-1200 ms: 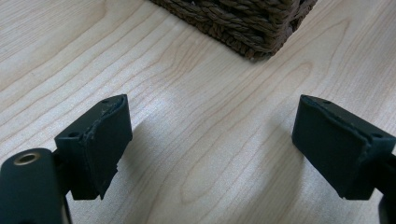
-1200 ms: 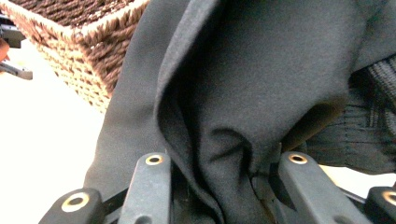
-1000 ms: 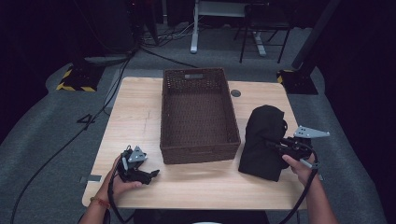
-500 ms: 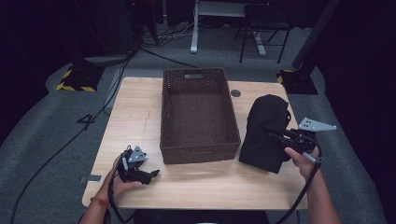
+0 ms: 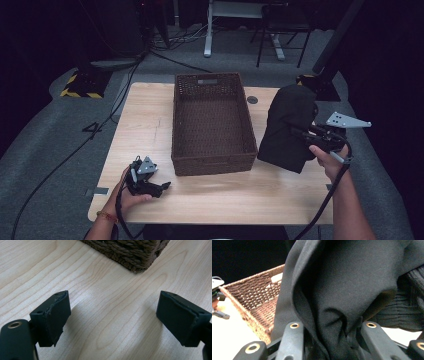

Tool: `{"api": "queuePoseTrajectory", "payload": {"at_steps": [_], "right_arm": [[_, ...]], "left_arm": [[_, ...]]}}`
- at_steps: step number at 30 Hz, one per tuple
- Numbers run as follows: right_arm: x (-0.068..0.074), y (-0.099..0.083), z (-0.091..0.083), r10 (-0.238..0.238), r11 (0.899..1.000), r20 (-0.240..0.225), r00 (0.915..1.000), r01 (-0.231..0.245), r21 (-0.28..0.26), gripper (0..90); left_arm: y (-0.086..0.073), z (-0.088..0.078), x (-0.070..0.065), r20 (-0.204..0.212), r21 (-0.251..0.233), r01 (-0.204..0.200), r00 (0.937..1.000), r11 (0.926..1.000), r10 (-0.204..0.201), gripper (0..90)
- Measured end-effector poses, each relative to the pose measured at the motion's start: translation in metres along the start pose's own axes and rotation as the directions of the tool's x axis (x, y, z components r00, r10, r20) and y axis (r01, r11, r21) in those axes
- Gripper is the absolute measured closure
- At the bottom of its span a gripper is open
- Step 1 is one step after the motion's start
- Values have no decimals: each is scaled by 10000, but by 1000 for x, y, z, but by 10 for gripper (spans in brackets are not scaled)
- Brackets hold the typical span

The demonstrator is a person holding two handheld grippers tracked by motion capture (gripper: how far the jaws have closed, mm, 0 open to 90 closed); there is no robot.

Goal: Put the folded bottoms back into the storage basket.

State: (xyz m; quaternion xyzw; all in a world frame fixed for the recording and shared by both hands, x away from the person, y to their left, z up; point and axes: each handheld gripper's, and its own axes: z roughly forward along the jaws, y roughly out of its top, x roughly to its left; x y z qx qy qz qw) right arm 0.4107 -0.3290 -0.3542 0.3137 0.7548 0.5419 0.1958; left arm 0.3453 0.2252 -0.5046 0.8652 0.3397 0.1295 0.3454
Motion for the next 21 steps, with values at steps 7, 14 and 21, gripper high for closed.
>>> {"api": "queuePoseTrajectory", "payload": {"at_steps": [7,14,21], "right_arm": [[1,12,-2,-20,9997,48,10000,21,-227,677],[2,27,-4,-146,9990,59,9999,148,-424,677],[4,36,-2,-201,9984,-19,9998,199,-534,676]], "left_arm": [[0,0,0,15,2,9,10000,10000,-9,126],[0,0,0,19,0,15,10000,10000,-15,126],[0,0,0,20,-1,18,10000,10000,-18,126]]}}
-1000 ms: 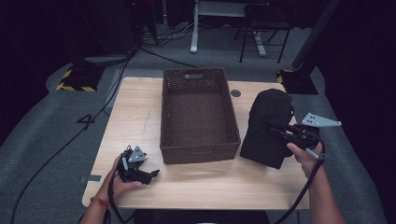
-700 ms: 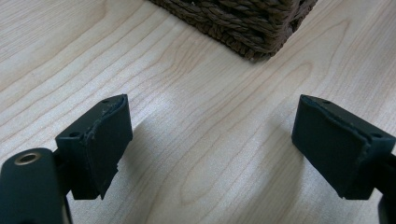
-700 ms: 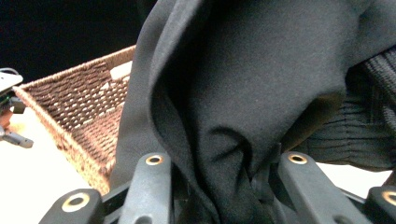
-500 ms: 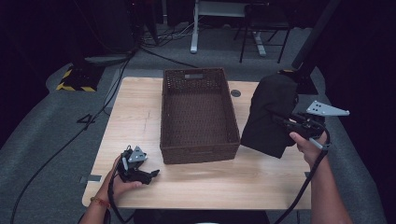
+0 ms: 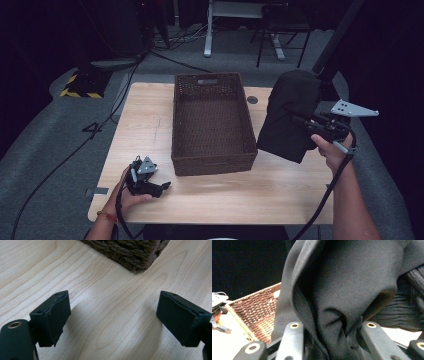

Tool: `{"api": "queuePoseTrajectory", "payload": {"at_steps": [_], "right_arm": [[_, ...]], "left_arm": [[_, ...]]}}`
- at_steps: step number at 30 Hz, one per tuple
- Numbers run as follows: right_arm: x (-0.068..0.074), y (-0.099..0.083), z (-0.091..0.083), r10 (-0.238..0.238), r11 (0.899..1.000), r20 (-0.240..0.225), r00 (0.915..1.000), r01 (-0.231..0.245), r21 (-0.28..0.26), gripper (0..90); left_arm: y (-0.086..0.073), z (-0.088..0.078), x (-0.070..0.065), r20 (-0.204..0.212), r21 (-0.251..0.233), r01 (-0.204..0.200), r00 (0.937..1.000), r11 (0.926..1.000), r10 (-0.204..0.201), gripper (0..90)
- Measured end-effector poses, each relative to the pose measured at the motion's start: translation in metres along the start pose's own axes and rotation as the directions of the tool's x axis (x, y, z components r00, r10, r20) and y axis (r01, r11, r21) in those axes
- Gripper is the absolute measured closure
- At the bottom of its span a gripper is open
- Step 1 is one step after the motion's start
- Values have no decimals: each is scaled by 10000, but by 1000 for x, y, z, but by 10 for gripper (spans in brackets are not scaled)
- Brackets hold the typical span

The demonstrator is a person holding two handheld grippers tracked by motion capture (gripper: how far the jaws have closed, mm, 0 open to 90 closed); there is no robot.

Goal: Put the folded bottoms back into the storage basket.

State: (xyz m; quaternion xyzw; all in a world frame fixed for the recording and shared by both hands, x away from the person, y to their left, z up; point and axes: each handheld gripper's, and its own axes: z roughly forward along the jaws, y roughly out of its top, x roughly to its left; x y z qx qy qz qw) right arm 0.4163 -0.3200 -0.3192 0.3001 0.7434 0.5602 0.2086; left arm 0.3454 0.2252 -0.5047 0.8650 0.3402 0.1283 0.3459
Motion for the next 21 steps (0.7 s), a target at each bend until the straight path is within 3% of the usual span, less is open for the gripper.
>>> {"api": "queuePoseTrajectory", "payload": {"at_steps": [21], "right_arm": [[11,24,15,-204,9995,-212,9996,199,-230,676]], "left_arm": [[0,0,0,-17,5,-16,10000,10000,16,126]]}}
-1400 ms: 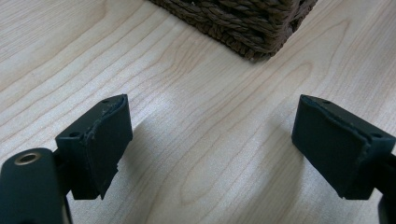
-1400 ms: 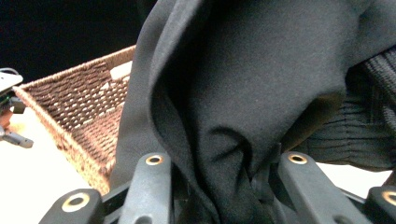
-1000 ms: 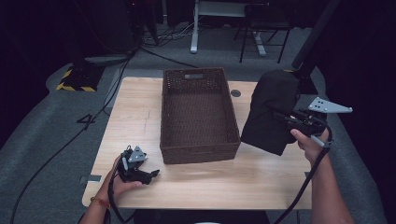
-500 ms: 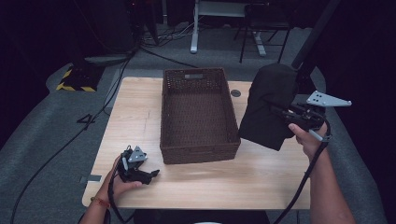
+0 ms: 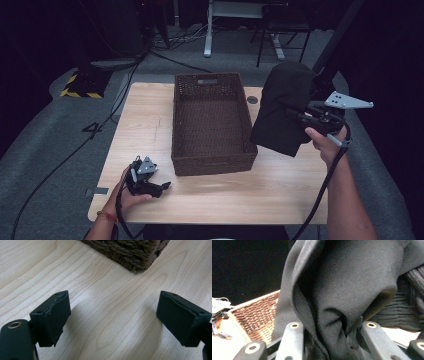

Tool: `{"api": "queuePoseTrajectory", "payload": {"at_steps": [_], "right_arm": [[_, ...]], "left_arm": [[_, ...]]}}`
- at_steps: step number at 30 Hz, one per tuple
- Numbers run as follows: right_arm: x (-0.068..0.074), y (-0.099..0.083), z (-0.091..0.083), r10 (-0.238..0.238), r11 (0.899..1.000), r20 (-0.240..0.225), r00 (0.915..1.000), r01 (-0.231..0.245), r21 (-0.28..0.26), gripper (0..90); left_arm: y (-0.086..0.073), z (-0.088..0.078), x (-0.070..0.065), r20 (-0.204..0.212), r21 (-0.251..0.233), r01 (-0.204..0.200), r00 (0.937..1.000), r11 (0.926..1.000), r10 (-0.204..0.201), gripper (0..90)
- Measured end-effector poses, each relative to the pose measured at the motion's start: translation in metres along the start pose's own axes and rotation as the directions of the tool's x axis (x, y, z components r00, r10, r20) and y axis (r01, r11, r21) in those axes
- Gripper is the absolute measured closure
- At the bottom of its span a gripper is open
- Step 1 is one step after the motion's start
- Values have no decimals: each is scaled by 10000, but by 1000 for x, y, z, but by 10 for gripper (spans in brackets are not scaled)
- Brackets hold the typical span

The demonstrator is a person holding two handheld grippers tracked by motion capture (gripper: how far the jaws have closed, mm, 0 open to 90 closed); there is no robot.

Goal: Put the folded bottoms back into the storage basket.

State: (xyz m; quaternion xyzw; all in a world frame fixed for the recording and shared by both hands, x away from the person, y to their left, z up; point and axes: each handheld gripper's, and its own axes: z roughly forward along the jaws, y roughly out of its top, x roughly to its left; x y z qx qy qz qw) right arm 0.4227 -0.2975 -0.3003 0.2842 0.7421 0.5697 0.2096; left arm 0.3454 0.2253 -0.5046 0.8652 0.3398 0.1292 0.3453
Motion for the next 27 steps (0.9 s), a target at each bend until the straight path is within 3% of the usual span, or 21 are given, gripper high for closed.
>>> {"api": "queuePoseTrajectory", "payload": {"at_steps": [6,27], "right_arm": [[5,6,9,-153,9999,-123,9998,154,79,676],[38,25,64,-591,9976,-1030,9929,624,295,676]], "left_arm": [[0,0,0,18,-3,18,10000,10000,-18,126],[0,0,0,23,12,9,10000,10000,-9,126]]}}
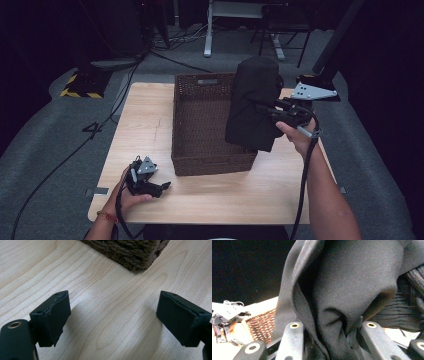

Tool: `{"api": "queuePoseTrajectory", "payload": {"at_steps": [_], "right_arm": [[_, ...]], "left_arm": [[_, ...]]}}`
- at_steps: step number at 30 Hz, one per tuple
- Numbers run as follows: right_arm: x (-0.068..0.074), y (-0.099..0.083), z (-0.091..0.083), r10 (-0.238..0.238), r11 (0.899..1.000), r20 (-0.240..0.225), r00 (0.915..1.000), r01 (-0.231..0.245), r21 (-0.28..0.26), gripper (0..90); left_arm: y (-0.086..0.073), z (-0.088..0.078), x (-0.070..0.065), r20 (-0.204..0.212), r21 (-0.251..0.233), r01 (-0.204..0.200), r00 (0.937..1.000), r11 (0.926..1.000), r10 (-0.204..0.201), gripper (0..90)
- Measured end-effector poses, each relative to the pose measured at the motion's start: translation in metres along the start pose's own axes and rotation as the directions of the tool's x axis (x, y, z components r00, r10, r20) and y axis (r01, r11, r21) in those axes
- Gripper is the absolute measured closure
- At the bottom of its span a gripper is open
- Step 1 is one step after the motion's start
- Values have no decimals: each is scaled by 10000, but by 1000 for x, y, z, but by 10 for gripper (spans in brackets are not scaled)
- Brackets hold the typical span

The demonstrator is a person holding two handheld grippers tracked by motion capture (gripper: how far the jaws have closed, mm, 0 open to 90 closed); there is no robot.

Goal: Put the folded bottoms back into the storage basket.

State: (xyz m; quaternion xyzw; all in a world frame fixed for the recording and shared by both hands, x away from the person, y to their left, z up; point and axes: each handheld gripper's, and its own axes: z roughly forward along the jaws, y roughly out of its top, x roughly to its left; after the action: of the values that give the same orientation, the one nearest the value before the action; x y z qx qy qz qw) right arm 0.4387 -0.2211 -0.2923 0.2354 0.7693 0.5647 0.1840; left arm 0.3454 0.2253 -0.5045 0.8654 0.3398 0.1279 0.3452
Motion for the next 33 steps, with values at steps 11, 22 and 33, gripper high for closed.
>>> {"api": "queuePoseTrajectory", "payload": {"at_steps": [11,22,33], "right_arm": [[11,7,20,-217,9994,-228,9995,222,258,675],[16,6,40,-187,9980,-507,9985,217,590,675],[23,-2,68,-203,9940,-782,9967,286,1060,674]], "left_arm": [[0,0,0,0,3,2,10000,10000,-2,126],[0,0,0,-1,4,-4,10000,10000,4,126],[0,0,0,3,-8,18,10000,10000,-18,126]]}}
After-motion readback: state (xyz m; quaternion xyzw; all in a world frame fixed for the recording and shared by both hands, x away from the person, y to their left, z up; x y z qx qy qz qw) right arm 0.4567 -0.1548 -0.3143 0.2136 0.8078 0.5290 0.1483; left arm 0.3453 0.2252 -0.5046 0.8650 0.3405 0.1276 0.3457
